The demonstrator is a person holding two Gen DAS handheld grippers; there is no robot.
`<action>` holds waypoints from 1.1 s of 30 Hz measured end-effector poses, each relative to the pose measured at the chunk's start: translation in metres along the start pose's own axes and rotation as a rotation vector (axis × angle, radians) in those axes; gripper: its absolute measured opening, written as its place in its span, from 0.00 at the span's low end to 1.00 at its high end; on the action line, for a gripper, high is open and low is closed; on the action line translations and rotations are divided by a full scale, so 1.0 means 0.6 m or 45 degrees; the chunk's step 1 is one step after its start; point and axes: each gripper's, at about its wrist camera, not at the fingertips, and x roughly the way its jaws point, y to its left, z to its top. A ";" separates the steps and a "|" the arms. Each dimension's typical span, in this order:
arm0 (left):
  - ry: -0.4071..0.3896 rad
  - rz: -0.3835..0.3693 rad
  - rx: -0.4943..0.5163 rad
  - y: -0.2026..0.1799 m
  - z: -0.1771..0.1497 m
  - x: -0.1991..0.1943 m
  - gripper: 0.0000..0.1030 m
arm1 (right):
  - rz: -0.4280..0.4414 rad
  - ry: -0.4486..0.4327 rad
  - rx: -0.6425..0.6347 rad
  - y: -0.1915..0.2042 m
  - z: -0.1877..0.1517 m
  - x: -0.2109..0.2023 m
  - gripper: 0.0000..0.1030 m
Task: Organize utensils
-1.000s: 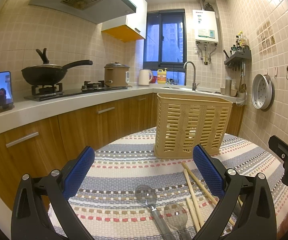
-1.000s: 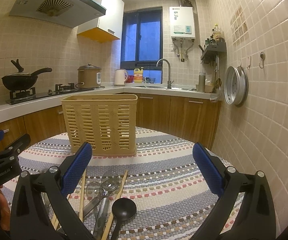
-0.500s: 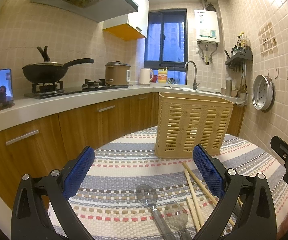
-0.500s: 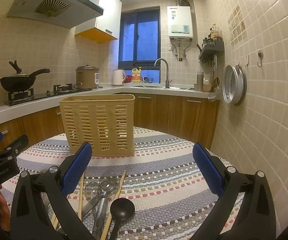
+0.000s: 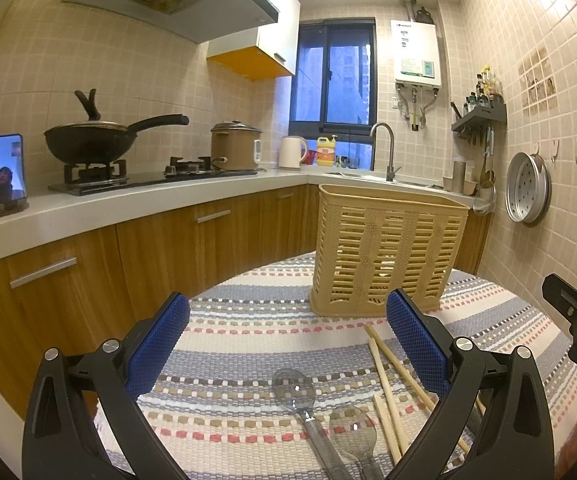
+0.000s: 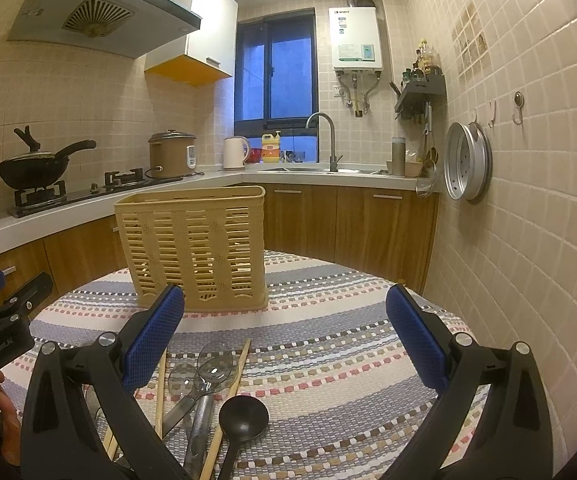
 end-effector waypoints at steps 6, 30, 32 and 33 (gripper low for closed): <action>0.001 -0.001 -0.004 0.001 -0.001 0.000 0.93 | 0.001 0.004 -0.001 0.002 0.000 0.002 0.93; 0.443 -0.222 -0.216 0.078 0.035 0.062 0.74 | -0.139 0.204 0.095 -0.048 0.025 0.034 0.93; 0.596 -0.270 -0.212 0.082 0.043 0.085 0.72 | -0.083 0.231 -0.001 -0.041 0.045 0.039 0.93; 0.654 -0.282 -0.206 0.082 0.043 0.096 0.68 | -0.078 0.250 -0.047 -0.035 0.057 0.042 0.93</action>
